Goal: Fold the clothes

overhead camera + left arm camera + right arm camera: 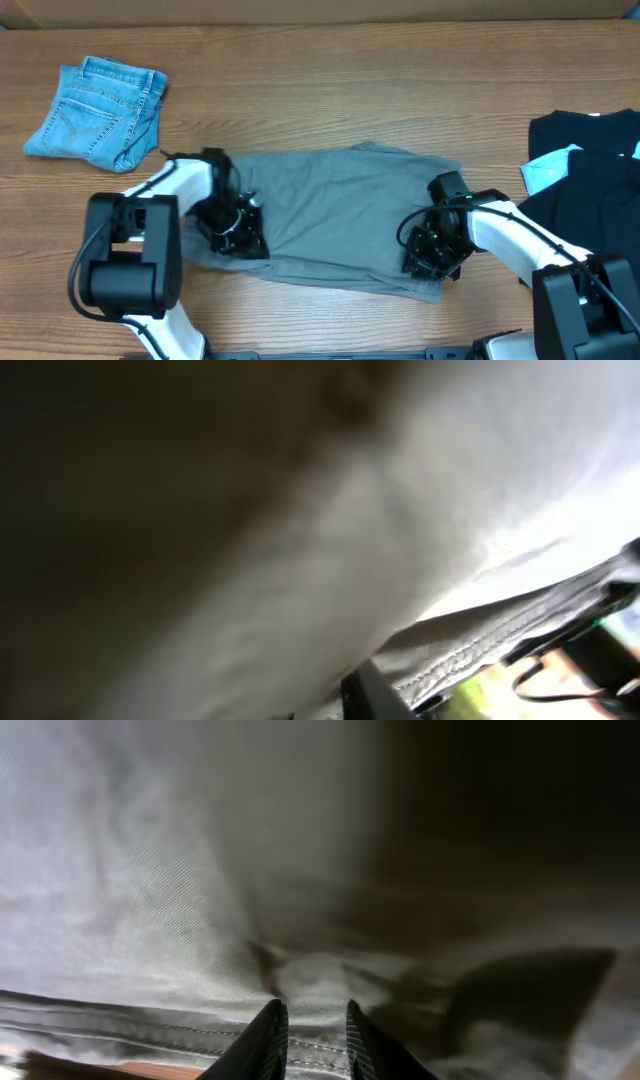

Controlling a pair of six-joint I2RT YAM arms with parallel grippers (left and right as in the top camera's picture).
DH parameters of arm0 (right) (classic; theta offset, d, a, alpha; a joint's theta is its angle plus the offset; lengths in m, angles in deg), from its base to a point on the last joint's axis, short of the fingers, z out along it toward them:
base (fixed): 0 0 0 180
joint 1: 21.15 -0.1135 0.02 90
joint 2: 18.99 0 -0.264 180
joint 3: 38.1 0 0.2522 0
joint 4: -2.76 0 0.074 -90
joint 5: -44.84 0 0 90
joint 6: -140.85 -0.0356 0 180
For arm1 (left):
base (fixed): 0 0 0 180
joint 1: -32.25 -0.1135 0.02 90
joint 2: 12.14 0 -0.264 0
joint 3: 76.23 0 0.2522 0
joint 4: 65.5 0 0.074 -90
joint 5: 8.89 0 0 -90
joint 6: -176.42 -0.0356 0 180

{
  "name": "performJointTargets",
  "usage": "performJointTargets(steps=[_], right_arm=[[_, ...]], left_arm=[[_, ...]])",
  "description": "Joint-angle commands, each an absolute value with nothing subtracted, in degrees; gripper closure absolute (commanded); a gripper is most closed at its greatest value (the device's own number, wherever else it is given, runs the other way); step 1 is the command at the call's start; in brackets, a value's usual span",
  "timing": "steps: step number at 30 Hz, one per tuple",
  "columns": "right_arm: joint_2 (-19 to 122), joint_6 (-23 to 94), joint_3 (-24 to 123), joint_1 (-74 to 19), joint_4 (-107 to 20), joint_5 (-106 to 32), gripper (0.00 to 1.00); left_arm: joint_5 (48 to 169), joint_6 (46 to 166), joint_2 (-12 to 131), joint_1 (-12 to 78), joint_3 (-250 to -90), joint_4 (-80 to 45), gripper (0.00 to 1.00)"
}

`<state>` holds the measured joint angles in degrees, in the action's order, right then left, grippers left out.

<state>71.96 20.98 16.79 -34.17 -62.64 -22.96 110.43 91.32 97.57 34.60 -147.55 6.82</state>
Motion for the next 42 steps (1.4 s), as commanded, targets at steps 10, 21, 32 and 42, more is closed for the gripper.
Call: performJointTargets(steps=[10,21,32,42], right_arm=[[71.6,29.7,26.4,-30.5,-69.2,-30.3,0.73],[70.1,39.9,31.6,-30.6,-69.5,-16.0,0.52],[71.5,40.6,31.1,-38.4,-67.4,-19.4,0.52],[77.3,38.1,31.1,-40.3,-65.5,-20.7,0.57]], left_arm=[[111.7,78.9,99.0,25.4,-166.5,16.2,0.65],[103.0,83.2,98.4,19.3,-172.4,18.0,0.25],[103.8,84.9,98.5,16.6,-159.3,7.5,0.08],[104.0,84.7,99.5,18.1,-153.3,-1.6,0.20]])
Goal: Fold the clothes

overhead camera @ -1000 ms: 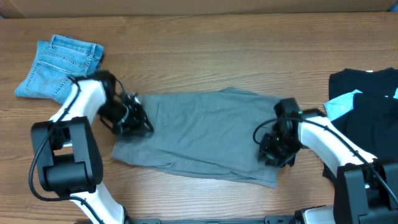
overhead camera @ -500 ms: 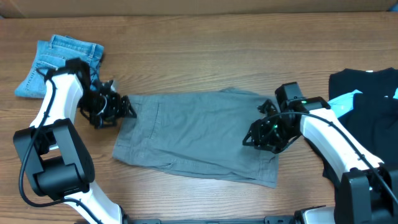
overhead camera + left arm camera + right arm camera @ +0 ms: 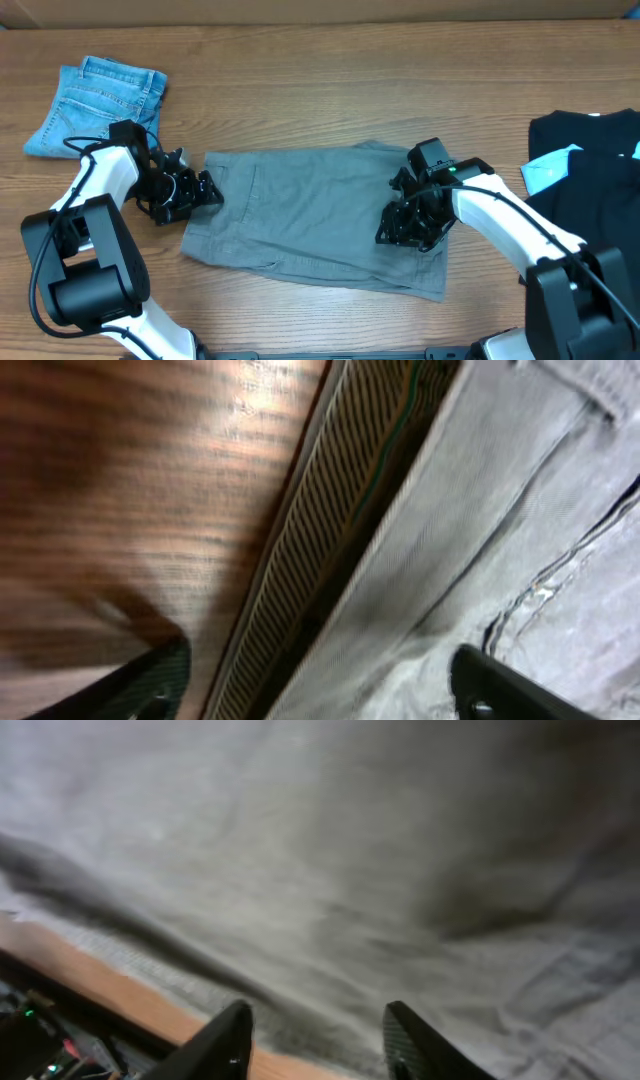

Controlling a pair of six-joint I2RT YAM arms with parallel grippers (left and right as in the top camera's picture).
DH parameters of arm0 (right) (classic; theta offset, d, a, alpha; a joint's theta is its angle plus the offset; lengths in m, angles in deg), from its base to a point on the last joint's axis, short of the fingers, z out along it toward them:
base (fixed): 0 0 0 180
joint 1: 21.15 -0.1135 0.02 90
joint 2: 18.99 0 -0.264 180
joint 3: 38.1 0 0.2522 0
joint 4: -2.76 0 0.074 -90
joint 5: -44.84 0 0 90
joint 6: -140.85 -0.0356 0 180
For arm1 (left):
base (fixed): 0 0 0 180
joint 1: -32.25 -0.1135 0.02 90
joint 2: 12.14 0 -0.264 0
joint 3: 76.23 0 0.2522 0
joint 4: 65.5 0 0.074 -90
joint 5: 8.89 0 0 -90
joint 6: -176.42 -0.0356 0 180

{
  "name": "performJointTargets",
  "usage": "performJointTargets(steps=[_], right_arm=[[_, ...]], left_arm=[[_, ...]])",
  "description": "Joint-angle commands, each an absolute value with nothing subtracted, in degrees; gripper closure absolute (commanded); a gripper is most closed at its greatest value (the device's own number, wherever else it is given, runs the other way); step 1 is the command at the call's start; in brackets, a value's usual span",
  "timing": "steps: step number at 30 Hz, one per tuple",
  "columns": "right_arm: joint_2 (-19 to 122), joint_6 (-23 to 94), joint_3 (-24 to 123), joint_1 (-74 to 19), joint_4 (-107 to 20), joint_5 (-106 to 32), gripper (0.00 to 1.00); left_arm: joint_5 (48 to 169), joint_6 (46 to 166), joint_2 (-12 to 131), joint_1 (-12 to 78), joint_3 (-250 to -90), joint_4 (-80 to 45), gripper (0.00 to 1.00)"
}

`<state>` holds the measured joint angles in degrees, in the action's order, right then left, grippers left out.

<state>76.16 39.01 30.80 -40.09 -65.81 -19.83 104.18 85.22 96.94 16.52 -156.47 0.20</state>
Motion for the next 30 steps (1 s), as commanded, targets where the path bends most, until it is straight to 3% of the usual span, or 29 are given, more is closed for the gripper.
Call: performJointTargets(steps=[1,9,12,15,17,24,30], right_arm=[[77.7,38.1,31.1,-40.3,-65.4,-20.7,0.58],[77.9,38.1,31.1,-40.3,-64.2,-20.7,0.58],[77.9,38.1,31.1,-40.3,-64.1,-20.7,0.58],[77.9,38.1,31.1,-40.3,-64.2,-20.7,0.60],[77.9,38.1,31.1,-40.3,-64.2,-20.7,0.63],[77.3,36.8,31.5,-40.3,-64.5,-20.5,0.69],[74.5,36.9,33.3,-40.3,-65.7,-20.5,0.69]], left_arm=[[105.1,84.7,99.8,18.7,-152.7,-1.9,0.22],[107.0,86.8,100.0,24.5,-146.8,-8.3,0.39],[105.3,88.4,100.0,25.3,-146.1,-8.5,0.59],[105.0,88.4,100.0,25.0,-146.1,-8.3,0.85],[105.4,88.4,100.0,24.4,-146.2,-8.1,0.96],[105.4,86.5,98.1,19.2,-155.8,4.0,0.96],[97.7,85.1,95.3,16.1,-173.7,19.3,0.96]])
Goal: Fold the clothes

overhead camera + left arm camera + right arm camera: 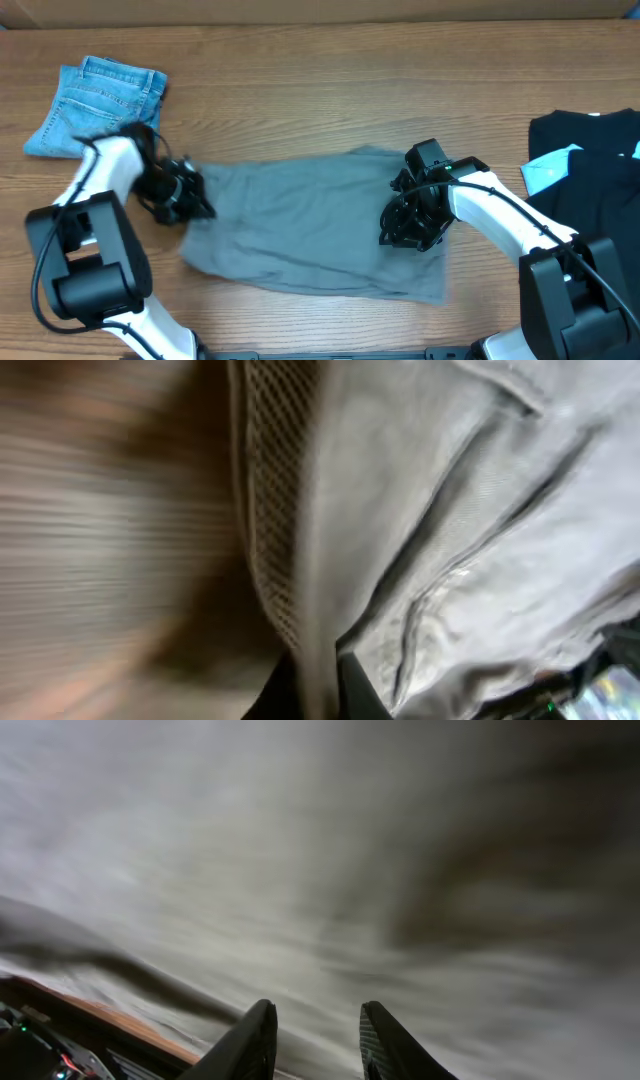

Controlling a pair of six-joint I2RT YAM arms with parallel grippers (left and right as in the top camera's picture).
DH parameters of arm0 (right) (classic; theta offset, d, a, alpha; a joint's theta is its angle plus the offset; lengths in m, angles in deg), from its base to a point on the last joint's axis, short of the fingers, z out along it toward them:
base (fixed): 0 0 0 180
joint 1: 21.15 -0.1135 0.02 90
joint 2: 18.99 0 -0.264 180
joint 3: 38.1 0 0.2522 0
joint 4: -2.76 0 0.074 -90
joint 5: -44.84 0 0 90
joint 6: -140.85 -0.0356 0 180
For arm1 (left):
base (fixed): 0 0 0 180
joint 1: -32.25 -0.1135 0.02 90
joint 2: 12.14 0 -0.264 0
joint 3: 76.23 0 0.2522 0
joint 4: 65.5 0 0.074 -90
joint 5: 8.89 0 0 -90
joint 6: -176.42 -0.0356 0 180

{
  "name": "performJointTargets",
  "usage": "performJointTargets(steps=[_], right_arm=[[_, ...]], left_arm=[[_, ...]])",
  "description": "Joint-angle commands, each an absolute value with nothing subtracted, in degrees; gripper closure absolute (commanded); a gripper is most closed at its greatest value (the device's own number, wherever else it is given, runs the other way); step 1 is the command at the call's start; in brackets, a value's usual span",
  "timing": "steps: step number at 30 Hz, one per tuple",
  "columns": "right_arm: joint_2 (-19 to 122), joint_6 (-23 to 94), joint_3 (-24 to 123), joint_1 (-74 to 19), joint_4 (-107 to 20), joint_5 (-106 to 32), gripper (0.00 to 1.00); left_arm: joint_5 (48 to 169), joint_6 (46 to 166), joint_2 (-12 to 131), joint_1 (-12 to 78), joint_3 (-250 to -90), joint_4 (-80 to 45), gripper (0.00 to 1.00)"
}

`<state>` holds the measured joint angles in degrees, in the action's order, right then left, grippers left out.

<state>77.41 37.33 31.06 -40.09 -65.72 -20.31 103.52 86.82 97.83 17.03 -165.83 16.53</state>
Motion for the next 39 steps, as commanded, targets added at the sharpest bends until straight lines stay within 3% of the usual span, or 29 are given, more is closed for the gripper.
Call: performJointTargets(steps=[1,9,13,20,27,39], right_arm=[[73.9,36.9,33.8,-40.3,-65.9,-20.5,0.69],[71.7,37.1,39.7,-40.2,-68.0,-20.8,0.69],[71.7,37.0,42.0,-39.3,-69.3,-20.7,0.69],[71.8,26.5,42.3,-34.1,-73.4,-25.6,0.65],[71.8,26.7,40.9,-31.0,-72.4,-27.5,0.63],[73.4,17.6,37.5,-31.0,-65.7,-33.8,0.63]], left_arm=[[96.7,85.1,95.1,16.1,-177.4,21.8,0.96],[95.9,85.5,95.0,20.2,-195.2,32.7,0.96],[96.0,88.3,95.0,25.2,-195.2,33.1,0.96],[95.9,91.2,95.1,38.5,-195.2,31.9,0.96],[93.4,95.8,95.1,49.7,-195.2,30.3,0.96],[90.8,101.5,95.5,60.6,-193.9,26.7,0.96]])
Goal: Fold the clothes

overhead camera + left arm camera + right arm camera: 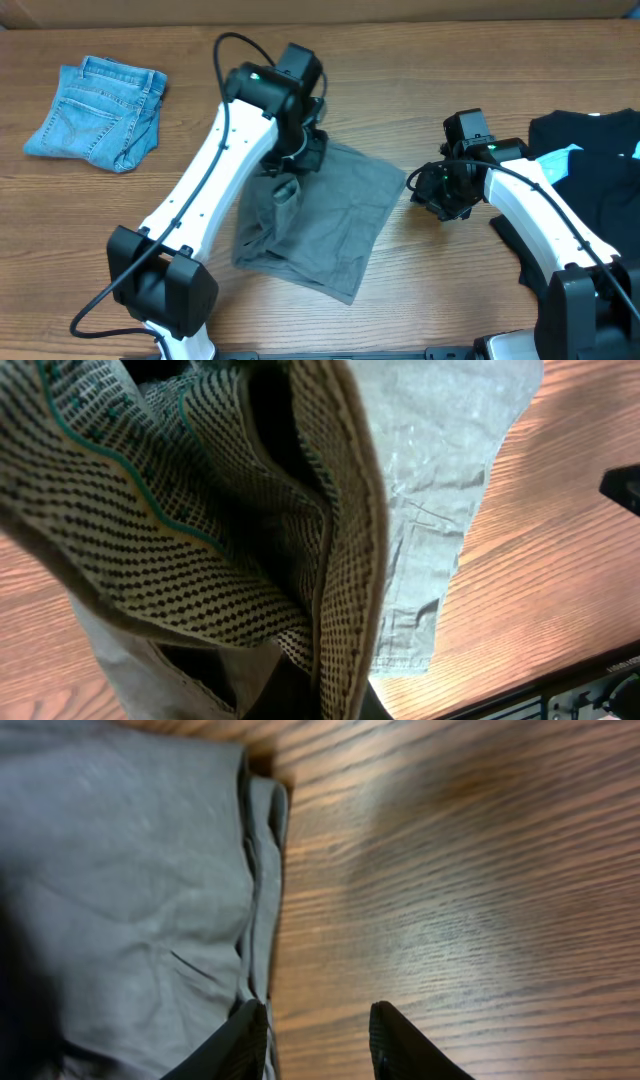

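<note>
The grey shorts lie doubled over in the middle of the table, their left end lifted across the rest. My left gripper hangs above them, shut on the waistband. In the left wrist view the dotted waistband lining fills the frame and hides my left gripper's fingers. My right gripper stands open just right of the shorts' edge. In the right wrist view my right gripper is over bare wood, its left finger beside the shorts.
Folded blue jeans lie at the far left of the wooden table. A pile of black clothes with a light blue patch lies at the right edge, close behind my right arm.
My left gripper, then shut on the waistband at the shorts' left end, is now over the middle with that end, so the shorts are doubled. My right gripper has come off the cloth.
The shorts lay spread flat with both grippers at their near edge. Then my left gripper stood open at the left end and my right over the right half. The left shut on the waistband, and now holds it over the middle, with the right gripper clear.
</note>
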Controlling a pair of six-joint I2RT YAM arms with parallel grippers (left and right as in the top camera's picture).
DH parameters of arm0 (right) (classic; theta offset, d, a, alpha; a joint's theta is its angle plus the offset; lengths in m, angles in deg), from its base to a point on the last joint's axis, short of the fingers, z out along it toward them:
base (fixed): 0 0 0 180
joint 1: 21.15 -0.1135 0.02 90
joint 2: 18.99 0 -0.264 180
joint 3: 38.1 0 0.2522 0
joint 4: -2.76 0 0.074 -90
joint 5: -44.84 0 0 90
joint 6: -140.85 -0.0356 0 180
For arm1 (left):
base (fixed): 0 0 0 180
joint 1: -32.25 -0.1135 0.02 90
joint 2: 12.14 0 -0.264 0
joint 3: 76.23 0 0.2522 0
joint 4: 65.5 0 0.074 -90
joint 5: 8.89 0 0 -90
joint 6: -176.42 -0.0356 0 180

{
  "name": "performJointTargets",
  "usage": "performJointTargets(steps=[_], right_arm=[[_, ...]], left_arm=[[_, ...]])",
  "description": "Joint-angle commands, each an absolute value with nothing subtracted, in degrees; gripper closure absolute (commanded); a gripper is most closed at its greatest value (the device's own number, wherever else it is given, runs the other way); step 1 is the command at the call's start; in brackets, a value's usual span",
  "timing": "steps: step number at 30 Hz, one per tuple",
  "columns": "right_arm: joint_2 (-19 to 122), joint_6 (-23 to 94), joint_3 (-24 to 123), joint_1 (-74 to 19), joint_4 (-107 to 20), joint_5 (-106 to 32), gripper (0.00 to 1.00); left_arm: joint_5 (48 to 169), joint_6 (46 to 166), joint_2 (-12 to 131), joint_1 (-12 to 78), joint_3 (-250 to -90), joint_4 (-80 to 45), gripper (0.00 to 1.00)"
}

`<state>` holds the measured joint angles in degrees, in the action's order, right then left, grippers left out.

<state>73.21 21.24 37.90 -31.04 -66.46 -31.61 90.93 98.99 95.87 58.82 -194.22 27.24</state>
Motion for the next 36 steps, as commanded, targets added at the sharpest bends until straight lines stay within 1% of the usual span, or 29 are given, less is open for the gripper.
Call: performJointTargets(steps=[1,4,13,15,17,19,23,28,32,36], right_arm=[[73.8,17.5,37.5,-31.0,-65.4,-33.7,0.63],[75.0,14.9,37.5,-31.0,-65.2,-33.7,0.63],[76.0,15.3,37.1,-31.0,-62.6,-33.2,0.63],[76.7,15.2,36.3,-31.0,-60.3,-33.8,0.68],[78.2,15.0,35.7,-31.0,-57.8,-34.3,0.70],[79.8,14.4,35.7,-31.0,-56.6,-35.7,0.78],[82.4,13.3,35.7,-30.8,-53.1,-35.9,0.80],[85.1,12.8,35.7,-30.8,-51.3,-35.9,0.82],[86.6,12.6,35.7,-30.8,-50.6,-35.5,0.82],[86.9,12.6,35.7,-30.8,-50.4,-35.1,0.82]], left_arm=[[90.8,101.6,95.5,61.3,-193.8,26.5,0.96],[90.8,101.9,95.7,63.3,-193.4,25.9,0.96],[89.6,103.5,99.5,69.2,-193.2,25.8,0.96],[89.5,103.9,100.3,69.7,-193.2,25.8,0.96],[89.5,104.6,100.8,69.7,-193.2,25.8,0.96],[89.5,104.9,100.8,69.7,-193.2,25.5,0.96],[90.5,106.0,100.8,69.7,-193.2,25.3,0.96],[94.7,106.0,100.8,69.7,-193.3,24.8,0.96],[98.5,106.1,100.8,69.7,-193.7,23.9,0.96],[99.1,106.2,100.8,70.2,-193.7,22.7,0.96]])
